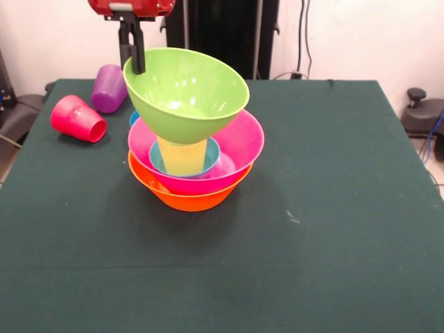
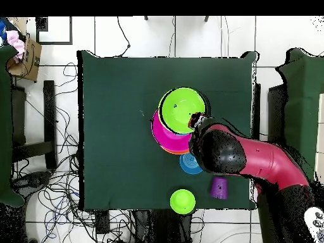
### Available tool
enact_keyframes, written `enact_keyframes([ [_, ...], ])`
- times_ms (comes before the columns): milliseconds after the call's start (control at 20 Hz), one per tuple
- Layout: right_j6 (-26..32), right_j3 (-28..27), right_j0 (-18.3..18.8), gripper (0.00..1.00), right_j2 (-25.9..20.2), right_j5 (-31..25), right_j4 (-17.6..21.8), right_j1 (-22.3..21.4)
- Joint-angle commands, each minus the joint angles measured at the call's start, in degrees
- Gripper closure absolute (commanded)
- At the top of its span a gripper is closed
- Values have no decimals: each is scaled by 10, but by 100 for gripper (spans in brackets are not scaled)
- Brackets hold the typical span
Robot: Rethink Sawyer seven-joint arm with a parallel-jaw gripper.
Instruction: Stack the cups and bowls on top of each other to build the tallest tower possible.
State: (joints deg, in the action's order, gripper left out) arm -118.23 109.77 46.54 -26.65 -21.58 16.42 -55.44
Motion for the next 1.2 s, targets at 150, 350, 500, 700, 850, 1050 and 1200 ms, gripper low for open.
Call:
enact_keyframes([
  [150,36,37,4,100,-34,-56,5,12],
  [350,28,43,2,100,-30,-41,13,21],
  [500,20,55,-1,100,-26,-32,16,20],
  [700,17,71,-1,100,-22,-33,18,12],
  [850,15,75,-1,100,-20,-30,19,12],
  [1050,10,76,-5,100,-16,-22,23,19],
  [1200,10,73,-7,100,-13,-19,27,25],
])
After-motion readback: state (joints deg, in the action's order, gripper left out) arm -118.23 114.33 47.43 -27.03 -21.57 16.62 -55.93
